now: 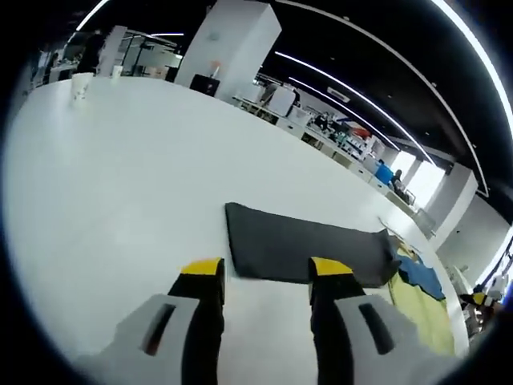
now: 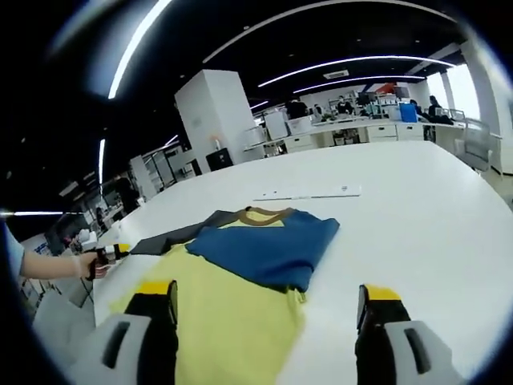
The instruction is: Fold the garment on the visible template until the final outline fits inside the template.
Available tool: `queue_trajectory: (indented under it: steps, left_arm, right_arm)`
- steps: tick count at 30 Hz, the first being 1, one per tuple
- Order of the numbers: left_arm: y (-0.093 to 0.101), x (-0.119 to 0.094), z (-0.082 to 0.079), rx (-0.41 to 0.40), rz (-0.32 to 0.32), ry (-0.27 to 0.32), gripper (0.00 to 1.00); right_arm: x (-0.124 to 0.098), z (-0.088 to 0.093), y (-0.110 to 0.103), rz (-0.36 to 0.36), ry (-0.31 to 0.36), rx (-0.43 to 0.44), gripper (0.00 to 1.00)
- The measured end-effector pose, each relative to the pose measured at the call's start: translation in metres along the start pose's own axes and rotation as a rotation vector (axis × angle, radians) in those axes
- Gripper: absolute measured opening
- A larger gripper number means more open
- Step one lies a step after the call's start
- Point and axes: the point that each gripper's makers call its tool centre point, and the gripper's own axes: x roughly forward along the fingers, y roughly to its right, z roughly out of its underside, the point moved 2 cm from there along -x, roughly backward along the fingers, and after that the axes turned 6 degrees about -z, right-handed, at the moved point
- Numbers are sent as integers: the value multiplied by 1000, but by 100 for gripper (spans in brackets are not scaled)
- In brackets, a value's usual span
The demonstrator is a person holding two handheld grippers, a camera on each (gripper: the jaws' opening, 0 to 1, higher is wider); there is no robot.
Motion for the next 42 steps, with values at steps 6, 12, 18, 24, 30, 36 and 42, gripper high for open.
queue_trajectory:
  steps: [6, 12, 18, 24, 30, 36, 42]
  left_arm:
    - [-19, 10, -6, -221, -65, 30, 0]
    - [-4, 13, -29, -335, 44, 47, 0]
    - [27, 24, -63, -342, 195, 76, 0]
    - [81, 27, -94, -356, 341, 104, 0]
    - [146, 27, -108, -289, 474, 94, 0]
    - [195, 32, -103, -226, 543, 53, 0]
    - [234, 30, -83, -164, 575, -10, 0]
  right_arm:
    - [-7, 7, 14, 15, 1, 36, 89]
    - [-8, 7, 12, 2, 14, 62, 88]
    - [-1, 9, 10, -3, 13, 64, 88]
    - [1, 10, 4, -21, 17, 57, 88]
    - [-6, 11, 4, -24, 43, 73, 88]
    - [-16, 17, 8, -14, 60, 92, 88]
    - [-26, 20, 14, 2, 85, 114, 88]
